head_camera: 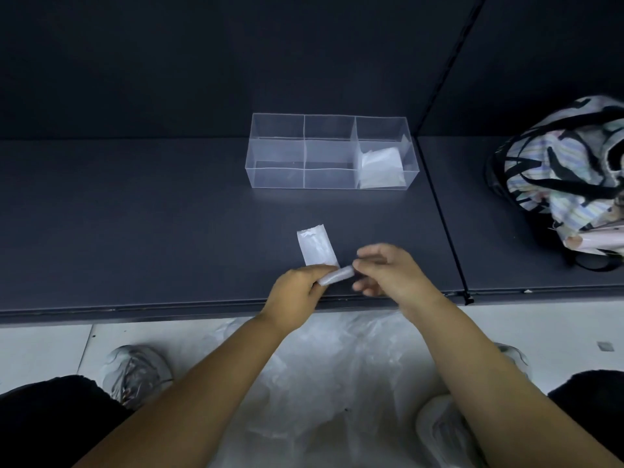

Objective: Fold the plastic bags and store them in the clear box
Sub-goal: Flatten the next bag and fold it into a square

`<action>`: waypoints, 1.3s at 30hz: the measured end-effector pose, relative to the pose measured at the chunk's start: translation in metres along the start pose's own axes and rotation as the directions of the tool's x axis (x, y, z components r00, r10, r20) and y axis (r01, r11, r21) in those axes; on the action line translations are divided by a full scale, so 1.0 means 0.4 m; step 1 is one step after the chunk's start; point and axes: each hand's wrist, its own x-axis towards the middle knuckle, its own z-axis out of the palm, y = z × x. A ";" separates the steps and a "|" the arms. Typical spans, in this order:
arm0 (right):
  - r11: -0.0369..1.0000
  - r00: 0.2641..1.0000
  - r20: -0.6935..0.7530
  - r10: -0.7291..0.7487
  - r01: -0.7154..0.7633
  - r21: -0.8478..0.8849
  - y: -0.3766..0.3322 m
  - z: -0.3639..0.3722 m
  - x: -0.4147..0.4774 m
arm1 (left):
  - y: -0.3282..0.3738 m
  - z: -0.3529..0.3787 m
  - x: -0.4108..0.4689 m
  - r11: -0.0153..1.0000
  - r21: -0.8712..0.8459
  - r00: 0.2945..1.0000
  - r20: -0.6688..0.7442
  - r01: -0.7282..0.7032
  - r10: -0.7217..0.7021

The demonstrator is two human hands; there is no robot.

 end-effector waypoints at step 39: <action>0.724 0.799 -0.358 -0.483 0.134 -0.677 0.117 0.140 0.146 | -0.116 -0.011 0.129 0.763 0.647 0.976 0.153 0.022 -0.158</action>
